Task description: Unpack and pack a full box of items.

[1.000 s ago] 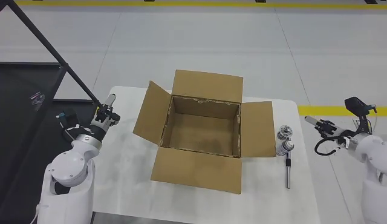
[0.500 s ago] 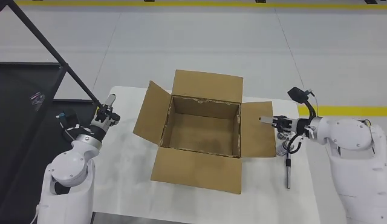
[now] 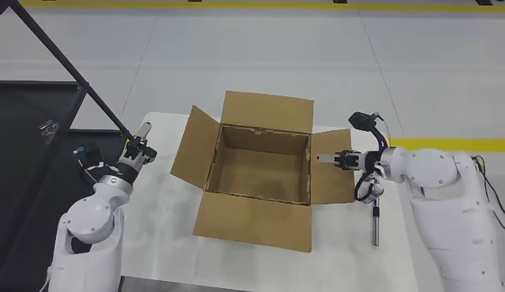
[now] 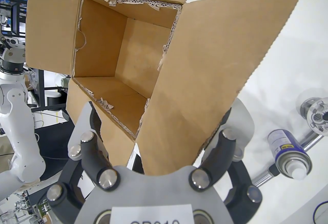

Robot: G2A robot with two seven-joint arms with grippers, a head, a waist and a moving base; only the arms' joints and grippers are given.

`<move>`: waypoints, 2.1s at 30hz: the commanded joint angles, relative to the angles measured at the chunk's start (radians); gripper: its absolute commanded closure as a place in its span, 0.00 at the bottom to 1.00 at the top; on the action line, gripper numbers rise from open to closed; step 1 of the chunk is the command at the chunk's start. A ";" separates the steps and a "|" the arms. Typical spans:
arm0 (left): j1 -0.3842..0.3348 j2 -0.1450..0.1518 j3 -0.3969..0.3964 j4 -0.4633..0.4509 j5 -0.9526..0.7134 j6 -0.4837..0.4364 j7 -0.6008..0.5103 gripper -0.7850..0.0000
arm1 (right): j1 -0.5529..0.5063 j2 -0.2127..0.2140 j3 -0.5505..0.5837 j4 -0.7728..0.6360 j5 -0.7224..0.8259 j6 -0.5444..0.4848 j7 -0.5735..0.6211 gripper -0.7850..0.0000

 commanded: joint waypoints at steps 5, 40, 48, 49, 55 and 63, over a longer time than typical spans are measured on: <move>0.000 0.000 0.000 0.000 0.000 0.000 0.000 0.00 | 0.031 -0.001 -0.053 0.021 0.009 0.001 -0.014 0.00; 0.000 0.000 0.000 0.000 0.000 0.000 0.000 0.00 | -0.450 0.119 0.418 -0.377 -0.129 -0.108 0.130 0.00; 0.000 0.000 0.000 0.000 0.000 0.000 0.000 0.00 | -0.472 0.121 0.343 -0.380 -0.247 -0.129 0.078 0.00; 0.000 0.000 0.000 0.000 0.000 0.000 0.000 0.00 | -0.472 0.122 0.326 -0.371 -0.268 -0.132 0.061 0.00; 0.000 0.000 0.000 0.000 0.000 0.000 0.000 0.00 | -0.508 0.123 0.250 -0.296 -0.409 -0.118 -0.064 0.00; 0.000 0.000 0.000 0.000 0.000 0.000 0.000 0.00 | -0.479 0.116 0.166 -0.176 -0.467 -0.038 -0.156 0.20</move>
